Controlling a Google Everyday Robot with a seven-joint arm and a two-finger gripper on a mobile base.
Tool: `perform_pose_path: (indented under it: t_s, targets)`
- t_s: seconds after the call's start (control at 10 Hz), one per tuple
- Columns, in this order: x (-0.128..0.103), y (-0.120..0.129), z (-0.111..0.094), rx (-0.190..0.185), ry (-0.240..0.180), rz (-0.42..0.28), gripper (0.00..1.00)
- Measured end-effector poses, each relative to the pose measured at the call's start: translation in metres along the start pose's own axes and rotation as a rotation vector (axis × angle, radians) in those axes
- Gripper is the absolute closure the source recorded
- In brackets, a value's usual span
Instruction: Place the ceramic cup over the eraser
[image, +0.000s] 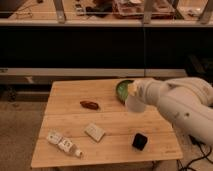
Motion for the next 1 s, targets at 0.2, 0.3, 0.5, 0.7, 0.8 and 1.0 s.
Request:
perform_pose_path:
  t_s: [0.2,0.3,0.5,0.7,0.8,1.0]
  targets:
    - [-0.025,0.012,-0.022,-0.038,0.010,0.098,1.00]
    - [-0.032,0.017,-0.029,-0.050,0.013,0.127,1.00]
    - [-0.042,0.024,-0.036,-0.067,0.014,0.162,1.00]
    - [-0.046,0.042,-0.032,-0.090,0.003,0.156,1.00]
    - [-0.047,0.058,-0.031,-0.105,0.005,0.154,1.00]
    - [-0.048,0.077,-0.028,-0.117,0.010,0.171,1.00]
